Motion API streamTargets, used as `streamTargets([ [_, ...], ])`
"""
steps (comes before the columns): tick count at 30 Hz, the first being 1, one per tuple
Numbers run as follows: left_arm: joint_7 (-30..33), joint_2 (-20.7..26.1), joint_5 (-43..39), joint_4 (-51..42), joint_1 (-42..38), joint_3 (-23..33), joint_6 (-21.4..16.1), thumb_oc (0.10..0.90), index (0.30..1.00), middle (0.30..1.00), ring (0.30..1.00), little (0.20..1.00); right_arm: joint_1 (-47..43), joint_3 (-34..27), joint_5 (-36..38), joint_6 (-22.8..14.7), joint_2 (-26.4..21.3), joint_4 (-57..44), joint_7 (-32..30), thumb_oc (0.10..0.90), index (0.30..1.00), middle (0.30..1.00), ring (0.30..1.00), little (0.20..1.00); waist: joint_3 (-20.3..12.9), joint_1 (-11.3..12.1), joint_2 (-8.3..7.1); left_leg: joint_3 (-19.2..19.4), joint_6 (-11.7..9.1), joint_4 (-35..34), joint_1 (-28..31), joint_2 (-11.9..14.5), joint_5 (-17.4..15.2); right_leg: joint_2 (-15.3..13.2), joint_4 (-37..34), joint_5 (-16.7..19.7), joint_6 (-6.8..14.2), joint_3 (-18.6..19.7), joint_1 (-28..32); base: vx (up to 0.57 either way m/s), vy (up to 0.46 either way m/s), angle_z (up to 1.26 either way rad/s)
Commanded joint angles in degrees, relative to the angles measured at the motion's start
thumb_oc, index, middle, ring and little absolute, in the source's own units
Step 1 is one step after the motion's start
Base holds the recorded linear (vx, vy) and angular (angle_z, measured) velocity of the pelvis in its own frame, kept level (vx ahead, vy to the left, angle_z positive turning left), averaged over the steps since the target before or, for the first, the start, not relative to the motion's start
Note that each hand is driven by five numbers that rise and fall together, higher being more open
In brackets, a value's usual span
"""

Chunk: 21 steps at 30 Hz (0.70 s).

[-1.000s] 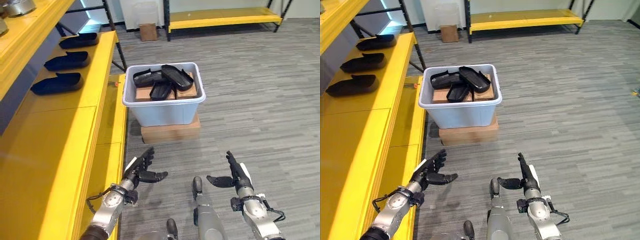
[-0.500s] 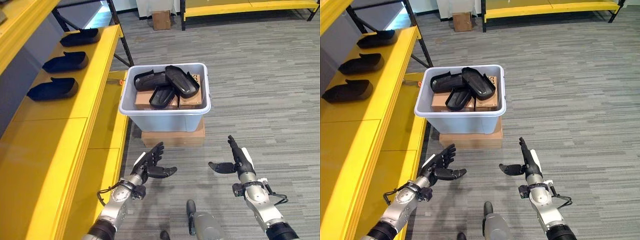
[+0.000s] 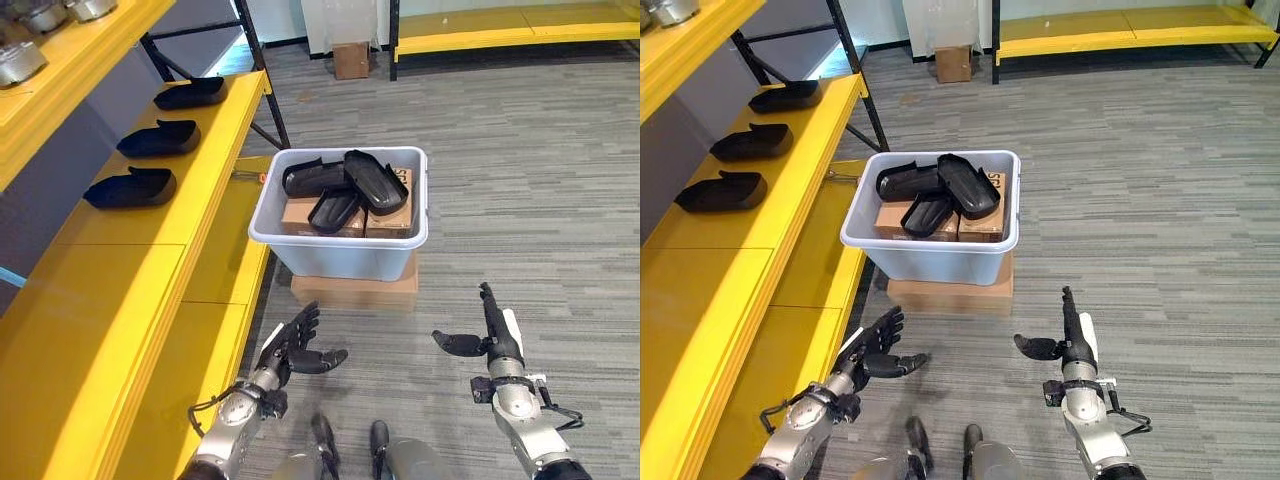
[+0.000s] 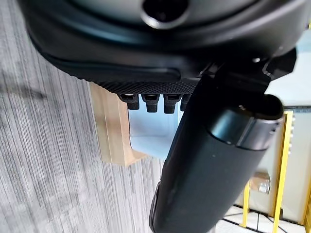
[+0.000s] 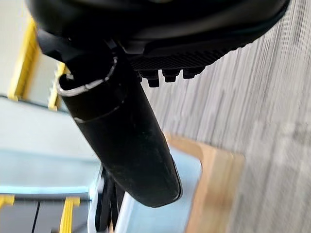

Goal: Move parts from the plastic box to the shelf.

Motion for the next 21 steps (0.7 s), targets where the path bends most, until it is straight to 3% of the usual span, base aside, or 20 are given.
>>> streamTargets([
  [1,3.0,1.6,-3.7,-4.6,-1.4,7.3,-11.1,0.9,1.0,1.0,1.0,1.0,-3.1,-3.3,-2.7,-8.4,-2.4,-4.7,-5.7,0.9,1.0,1.0,1.0,1.0,-2.5,0.8,-1.33,-1.5,0.2,0.1,-2.5,1.9,0.1,-2.0,2.0,-8.6,3.5,7.3,8.2,0.36,0.095,-0.84],
  [2,3.9,1.5,-4.6,-4.5,-1.2,9.2,-12.2,0.9,1.0,1.0,1.0,1.0,-3.5,-3.5,-4.0,-9.4,-2.3,-5.8,-6.7,0.9,1.0,1.0,1.0,1.0,-1.9,0.9,-1.61,-2.6,-0.1,0.1,-3.8,4.2,-1.1,-2.4,4.5,-10.2,3.3,8.2,8.7,0.36,0.11,-0.69],
  [4,3.6,1.5,-5.3,-4.3,-1.6,10.6,-13.2,0.9,1.0,1.0,1.0,1.0,-3.3,-4.0,-3.6,-10.5,-2.3,-7.1,-7.2,0.9,1.0,1.0,1.0,1.0,-1.4,0.5,-1.33,-1.7,-0.4,0.1,-4.2,5.9,-1.7,-2.7,7.9,-12.0,3.3,8.0,8.7,0.37,0.131,-0.55],
  [6,1.8,1.4,-8.3,-4.7,-2.7,11.4,-14.6,0.9,1.0,1.0,1.0,1.0,-3.2,-5.3,1.7,-12.2,-1.8,-9.0,-6.0,0.9,1.0,1.0,1.0,1.0,-1.1,-0.1,-0.3,-1.0,-0.7,0.1,-3.0,6.3,-1.7,-2.5,13.0,-14.8,3.1,7.5,8.0,0.43,0.181,-0.4],
  [10,2.6,1.1,-7.2,-6.5,-3.1,11.8,-13.8,0.9,1.0,1.0,1.0,1.0,-2.7,-6.8,4.5,-13.8,-0.7,-9.6,-4.8,0.9,1.0,1.0,1.0,1.0,-1.2,-0.1,0.53,-2.1,-1.2,0.1,-0.8,5.5,-1.7,-2.6,16.4,-16.6,2.9,7.6,7.0,0.37,0.175,-0.23],
  [13,2.0,1.1,-7.2,-6.8,-4.2,10.8,-13.3,0.9,1.0,1.0,1.0,1.0,-1.7,-8.1,2.7,-14.9,-0.1,-11.4,-5.1,0.9,1.0,1.0,1.0,1.0,-1.7,-0.3,1.5,-0.6,-1.1,4.0,-0.1,2.3,-1.5,-3.4,14.9,-17.0,3.0,6.7,8.1,0.41,0.205,-0.14],
  [17,2.8,1.7,-5.2,-8.0,-4.5,8.5,-14.7,0.9,1.0,1.0,1.0,1.0,-2.7,-7.5,-0.5,-15.3,0.2,-13.2,-10.9,0.9,1.0,1.0,1.0,1.0,-2.7,0.9,1.6,-0.4,0.2,10.2,-1.4,-2.1,-2.9,-5.5,13.2,-15.5,3.8,5.1,9.0,0.34,0.182,-0.11],
  [21,5.5,4.2,2.6,-14.0,-3.9,7.7,-17.6,0.9,1.0,1.0,1.0,1.0,-3.3,-8.5,-5.2,-16.1,1.6,-15.1,-19.0,0.9,1.0,1.0,1.0,1.0,-4.0,2.5,0.17,-0.6,3.9,12.0,-1.0,-6.6,-5.8,-8.7,16.8,-8.9,6.8,4.3,8.8,0.33,0.186,0.09],
])
